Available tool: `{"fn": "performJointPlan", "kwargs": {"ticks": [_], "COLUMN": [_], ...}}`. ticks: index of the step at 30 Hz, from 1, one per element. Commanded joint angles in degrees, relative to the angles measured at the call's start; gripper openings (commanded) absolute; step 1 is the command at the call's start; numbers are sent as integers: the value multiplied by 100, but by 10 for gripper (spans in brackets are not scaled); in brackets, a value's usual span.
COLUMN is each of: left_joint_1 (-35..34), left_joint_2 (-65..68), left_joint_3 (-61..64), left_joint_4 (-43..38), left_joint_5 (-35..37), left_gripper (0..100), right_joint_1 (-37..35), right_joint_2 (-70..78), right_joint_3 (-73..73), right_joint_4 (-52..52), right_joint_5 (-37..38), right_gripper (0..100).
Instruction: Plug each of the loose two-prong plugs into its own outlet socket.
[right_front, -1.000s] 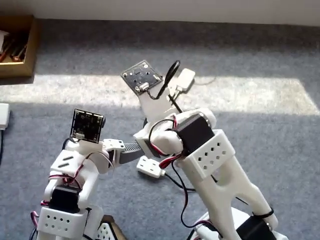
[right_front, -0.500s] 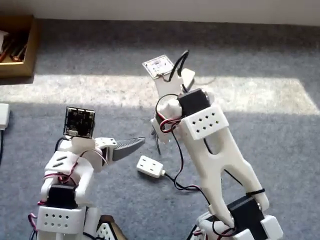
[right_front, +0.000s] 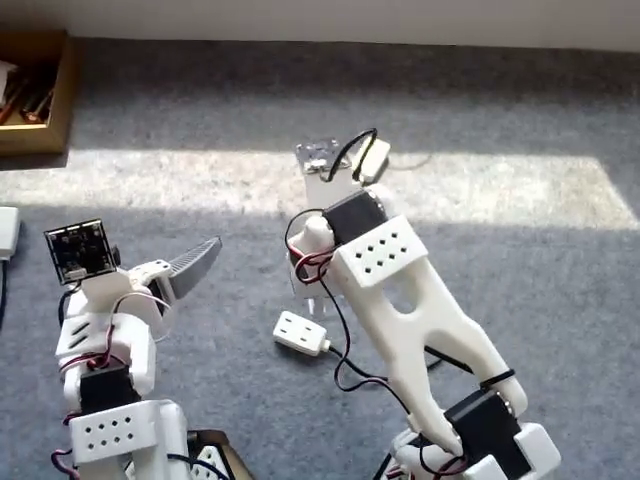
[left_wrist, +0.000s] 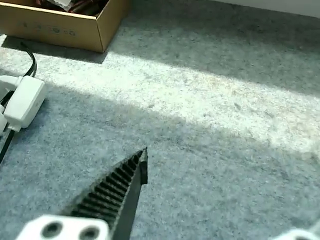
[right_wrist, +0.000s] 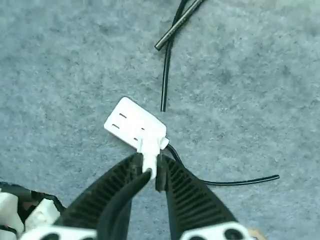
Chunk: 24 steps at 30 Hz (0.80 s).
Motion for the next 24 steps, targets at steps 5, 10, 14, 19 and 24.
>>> {"fn": "performJointPlan", "kwargs": {"ticks": [5,10,14,19,24], "left_joint_1": [-268,-259,-251,-251,-251], "left_joint_2": [-48,-48,-48,-48,-48], "left_joint_3": [-40,-40,-31,-22,-22], "left_joint_4": [-123,-123,-123,-123,-123], "left_joint_5": [44,44,44,44,44], "left_gripper": [528,528,528,528,528], "right_joint_1": [-101,-136,-180,-444,-585], "right_joint_2": [-57,-119,-119,-119,-119], "right_joint_3": [365,901,1077,1103,1059], "right_joint_4": [-92,-576,-725,-725,-681], "right_joint_5": [-1503,-1758,-1776,-1776,-1776], "right_gripper": [6,6,6,6,6]}}
